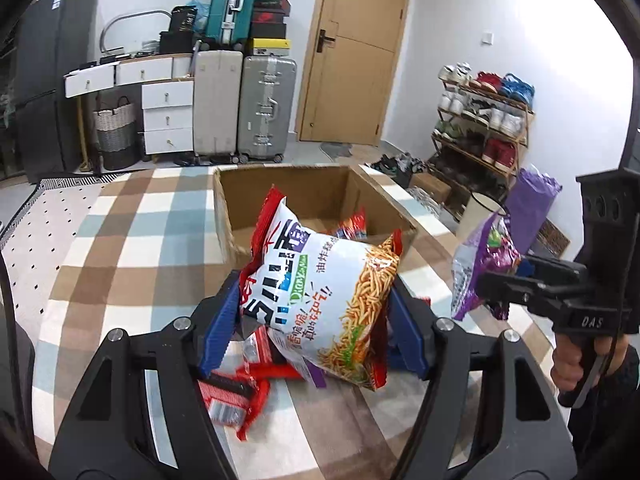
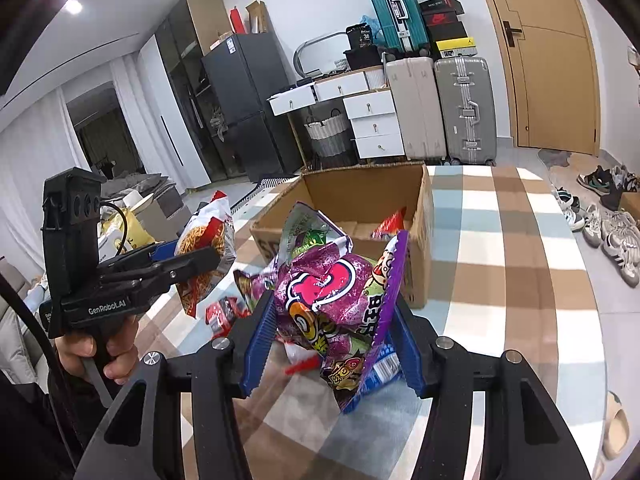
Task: Organize snacks
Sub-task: 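Carry both bags over the box and open both grippers to drop them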
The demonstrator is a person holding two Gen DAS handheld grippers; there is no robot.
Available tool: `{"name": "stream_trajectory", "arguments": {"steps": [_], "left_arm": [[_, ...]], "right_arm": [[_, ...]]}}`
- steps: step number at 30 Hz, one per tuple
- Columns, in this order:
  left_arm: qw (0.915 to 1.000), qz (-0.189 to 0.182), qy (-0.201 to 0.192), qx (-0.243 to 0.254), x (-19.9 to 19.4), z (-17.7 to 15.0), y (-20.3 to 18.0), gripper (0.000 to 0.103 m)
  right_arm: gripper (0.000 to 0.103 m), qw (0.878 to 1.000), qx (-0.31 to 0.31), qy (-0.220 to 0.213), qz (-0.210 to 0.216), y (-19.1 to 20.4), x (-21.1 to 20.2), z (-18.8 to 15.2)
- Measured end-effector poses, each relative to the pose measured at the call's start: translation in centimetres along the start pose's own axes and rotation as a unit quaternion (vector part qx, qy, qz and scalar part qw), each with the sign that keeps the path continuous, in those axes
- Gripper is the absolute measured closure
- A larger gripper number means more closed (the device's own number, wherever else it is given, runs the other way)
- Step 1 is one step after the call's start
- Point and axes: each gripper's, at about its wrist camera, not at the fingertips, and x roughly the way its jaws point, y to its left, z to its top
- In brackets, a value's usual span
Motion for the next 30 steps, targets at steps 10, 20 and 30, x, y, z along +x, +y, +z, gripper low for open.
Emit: {"name": "stream_trajectory", "arguments": {"steps": [10, 20, 30], "left_arm": [[0.9997, 0.014, -0.022, -0.002, 1.0, 4.0, 0.2, 0.036], [0.9991, 0.025, -0.032, 0.012, 3.2, 7.1, -0.1, 0.036], [0.9992, 0.035, -0.018, 0.010, 7.9, 7.7, 0.5, 0.036]], "right_arm": [[0.048, 1.000, 0.000, -0.015, 0.000, 0.2, 0.8, 2.9], [0.048, 1.000, -0.004, -0.023, -0.002, 0.4, 2.3, 5.6], [0.048, 1.000, 0.004, -0.011, -0.010, -0.8, 5.3, 7.2]]}}
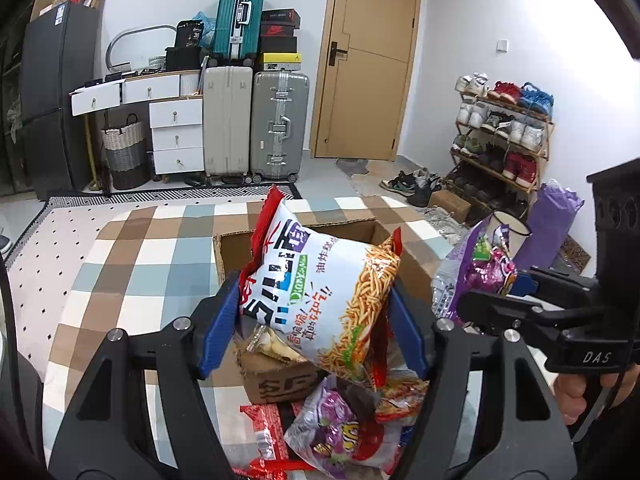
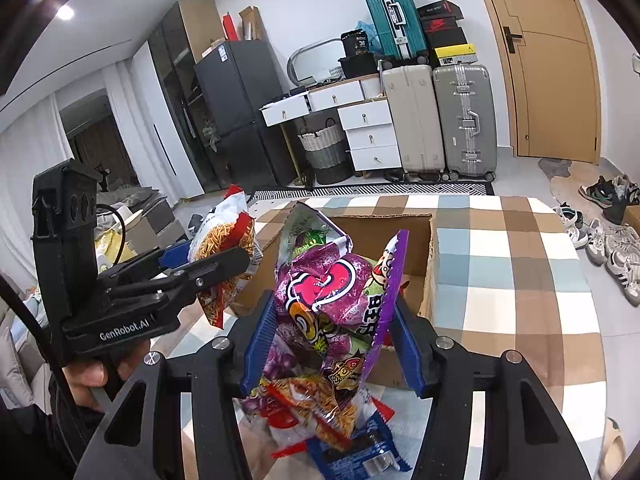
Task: Organize snacks
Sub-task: 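Carry both bags over the box and open both grippers to drop them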
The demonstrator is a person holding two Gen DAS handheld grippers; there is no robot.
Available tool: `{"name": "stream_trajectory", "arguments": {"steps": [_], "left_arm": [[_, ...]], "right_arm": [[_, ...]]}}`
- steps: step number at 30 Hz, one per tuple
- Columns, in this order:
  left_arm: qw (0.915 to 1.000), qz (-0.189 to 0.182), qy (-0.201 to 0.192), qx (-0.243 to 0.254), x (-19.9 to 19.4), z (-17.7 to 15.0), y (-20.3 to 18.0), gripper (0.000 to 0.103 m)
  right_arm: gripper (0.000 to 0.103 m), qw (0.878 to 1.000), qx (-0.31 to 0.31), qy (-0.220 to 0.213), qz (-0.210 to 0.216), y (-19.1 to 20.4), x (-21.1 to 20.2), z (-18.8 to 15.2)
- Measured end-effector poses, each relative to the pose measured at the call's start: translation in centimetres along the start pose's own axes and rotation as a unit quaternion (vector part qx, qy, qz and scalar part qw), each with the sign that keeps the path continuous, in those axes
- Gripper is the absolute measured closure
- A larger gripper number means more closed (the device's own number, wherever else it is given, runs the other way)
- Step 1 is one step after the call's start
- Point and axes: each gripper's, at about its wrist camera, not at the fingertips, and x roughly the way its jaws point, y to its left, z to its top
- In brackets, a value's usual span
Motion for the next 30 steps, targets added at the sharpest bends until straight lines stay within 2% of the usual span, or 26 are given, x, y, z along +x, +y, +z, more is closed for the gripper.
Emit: {"name": "stream_trajectory", "arguments": {"steps": [14, 18, 30], "left_arm": [[0.9993, 0.020, 0.026, 0.017, 5.7, -1.2, 0.7, 0.036], [0.9991, 0.020, 0.027, 0.024, 6.6, -1.4, 0.6, 0.036], [0.9984, 0.020, 0.045, 0.026, 9.6, -2.5, 1.1, 0.036]], "right_arm": [[0.048, 1.000, 0.006, 0.020, -0.018, -1.6, 4.3, 0.8], [0.048, 0.999, -0.004, 0.025, -0.033, -1.7, 5.3, 0.9], [0.048, 0.998, -0.007, 0.038, -0.041, -2.4, 7.4, 1.2]]}}
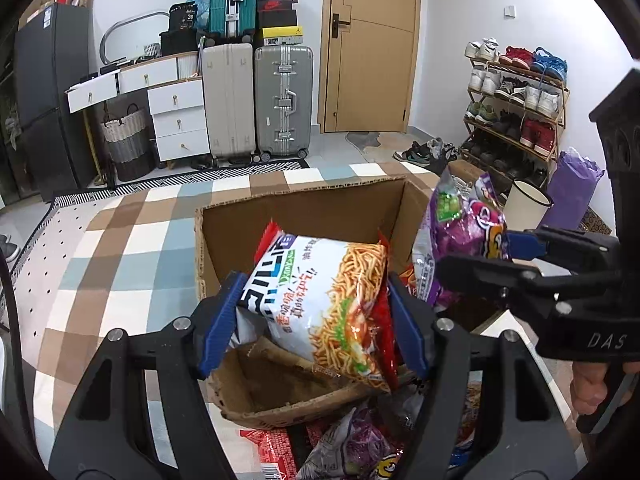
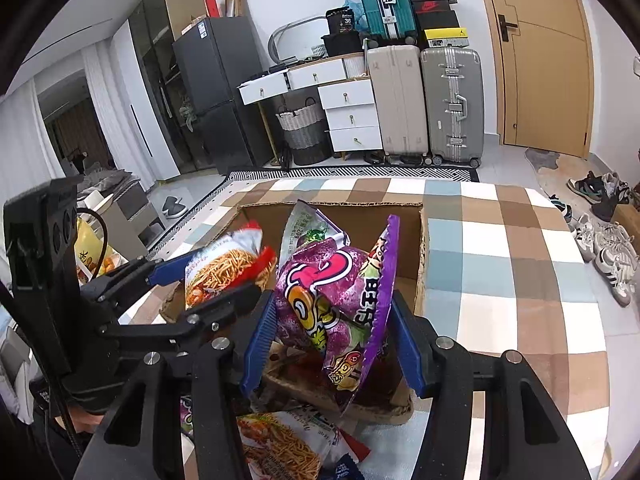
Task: Organize snacks
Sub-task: 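Carry both bags over the box and open both grippers to drop them, then move both tools back toward the remaining snacks on the table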
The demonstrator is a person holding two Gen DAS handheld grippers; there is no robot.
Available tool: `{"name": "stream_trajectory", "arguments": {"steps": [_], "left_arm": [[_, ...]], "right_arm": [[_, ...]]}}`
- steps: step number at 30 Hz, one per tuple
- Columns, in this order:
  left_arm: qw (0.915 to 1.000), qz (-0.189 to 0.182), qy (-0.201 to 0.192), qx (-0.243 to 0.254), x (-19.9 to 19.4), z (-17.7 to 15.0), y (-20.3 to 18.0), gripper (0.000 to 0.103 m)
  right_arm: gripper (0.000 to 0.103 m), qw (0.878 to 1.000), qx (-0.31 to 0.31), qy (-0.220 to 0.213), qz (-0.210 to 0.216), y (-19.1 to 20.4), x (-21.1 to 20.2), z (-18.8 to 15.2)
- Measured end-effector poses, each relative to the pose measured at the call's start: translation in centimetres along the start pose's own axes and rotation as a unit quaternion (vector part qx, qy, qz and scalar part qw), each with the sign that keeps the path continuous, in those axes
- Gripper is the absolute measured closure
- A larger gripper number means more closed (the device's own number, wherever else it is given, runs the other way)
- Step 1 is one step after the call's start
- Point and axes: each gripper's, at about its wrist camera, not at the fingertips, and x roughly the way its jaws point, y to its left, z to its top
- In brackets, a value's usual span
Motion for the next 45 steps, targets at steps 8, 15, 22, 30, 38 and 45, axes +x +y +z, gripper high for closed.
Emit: {"name": "stream_trajectory", "arguments": {"steps": [8, 15, 22, 30, 38, 45], "left_arm": [[0.9999, 0.008, 0.005, 0.006, 0.7, -0.3, -0.1, 0.035], [1.0000, 0.003, 0.002, -0.006, -0.4, -0.4, 0.6, 0.018], [0.9996, -0.006, -0.010, -0.027, -4.2, -0.8, 1.6, 0.001], [0.9993, 0.024, -0.010, -0.026, -8.9, -2.6, 2.1, 0.001], [0.9987, 0.034, -0.008, -0.037, -12.6, -5.4, 3.0, 0.001], [0.9982, 0.045, 0.000, -0.039, -13.4, -7.6, 3.7, 0.001]], "right_arm": [[0.044, 1.000, 0.001, -0.009, 0.009, -0.1, 0.5, 0.2], [0.019, 0.999, -0.018, -0.040, 0.002, 0.6, -1.1, 0.5], [0.000, 0.998, -0.003, -0.049, -0.027, -0.4, -3.7, -0.2], [0.000, 0.999, -0.017, -0.033, -0.035, 0.1, -6.0, -2.7], [0.000, 0.999, -0.015, -0.017, -0.024, 0.3, -7.1, -6.0], [0.000, 0.999, -0.019, 0.006, -0.029, 0.2, -7.4, -8.4]]}}
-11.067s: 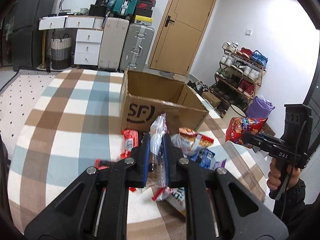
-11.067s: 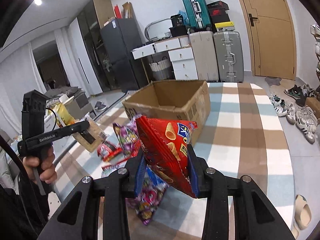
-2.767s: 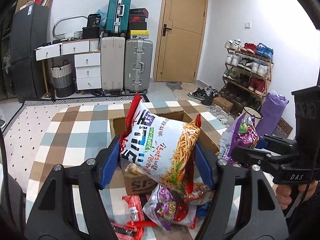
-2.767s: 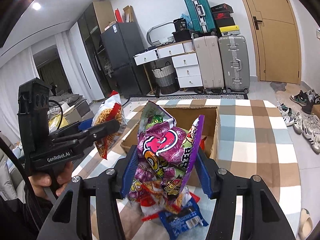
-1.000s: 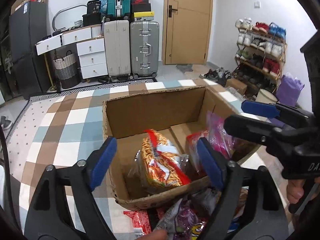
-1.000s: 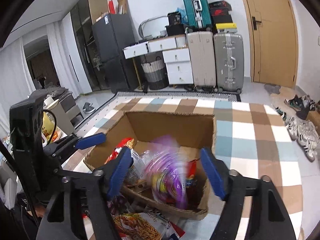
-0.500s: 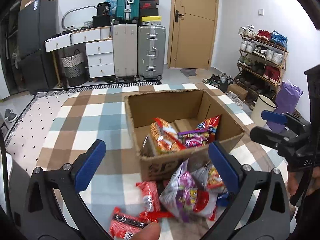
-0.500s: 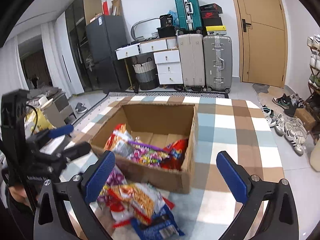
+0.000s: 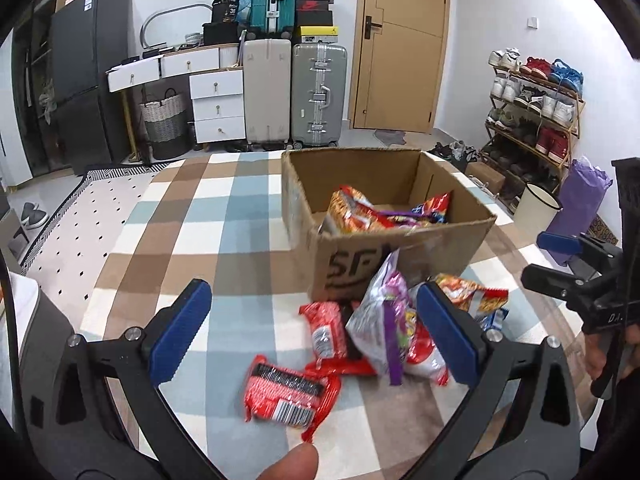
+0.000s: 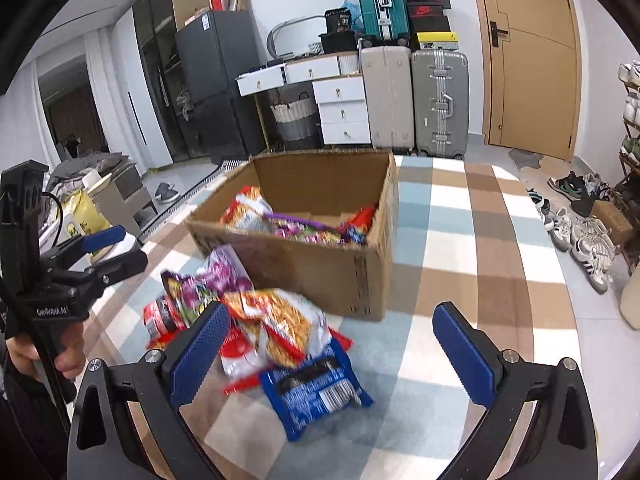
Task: Organize snacks
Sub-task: 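Move both tools back toward the remaining snacks on the table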
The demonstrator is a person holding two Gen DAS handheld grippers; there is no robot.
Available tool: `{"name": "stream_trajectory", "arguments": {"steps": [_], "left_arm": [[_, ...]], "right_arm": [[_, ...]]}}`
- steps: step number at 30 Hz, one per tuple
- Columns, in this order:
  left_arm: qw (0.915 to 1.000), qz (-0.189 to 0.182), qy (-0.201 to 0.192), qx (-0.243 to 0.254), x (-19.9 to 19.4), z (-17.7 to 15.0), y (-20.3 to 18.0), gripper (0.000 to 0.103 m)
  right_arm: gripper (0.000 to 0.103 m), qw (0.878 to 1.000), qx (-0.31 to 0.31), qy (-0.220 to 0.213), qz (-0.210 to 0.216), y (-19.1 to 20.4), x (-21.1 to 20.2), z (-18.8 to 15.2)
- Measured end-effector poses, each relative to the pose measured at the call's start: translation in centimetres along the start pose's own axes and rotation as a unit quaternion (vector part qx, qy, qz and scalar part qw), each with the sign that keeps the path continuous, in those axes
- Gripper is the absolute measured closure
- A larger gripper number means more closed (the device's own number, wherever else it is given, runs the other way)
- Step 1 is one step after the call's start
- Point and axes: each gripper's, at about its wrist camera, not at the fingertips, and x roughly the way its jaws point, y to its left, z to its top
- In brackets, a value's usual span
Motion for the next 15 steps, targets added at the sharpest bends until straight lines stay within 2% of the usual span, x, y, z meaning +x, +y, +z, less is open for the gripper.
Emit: {"name": "stream_trajectory", "arguments": {"steps": [4, 15], "left_arm": [[1.0000, 0.002, 0.001, -0.004, 0.0, -1.4, 0.6, 0.001], [0.9988, 0.005, 0.047, 0.014, 1.7, -3.9, 0.9, 0.001]], "right_arm": [[0.000, 1.000, 0.012, 0.014, 0.011, -0.6, 0.5, -1.7], [0.000, 0.998, -0.005, 0.055, 0.021, -0.2, 2.8, -3.8]]}}
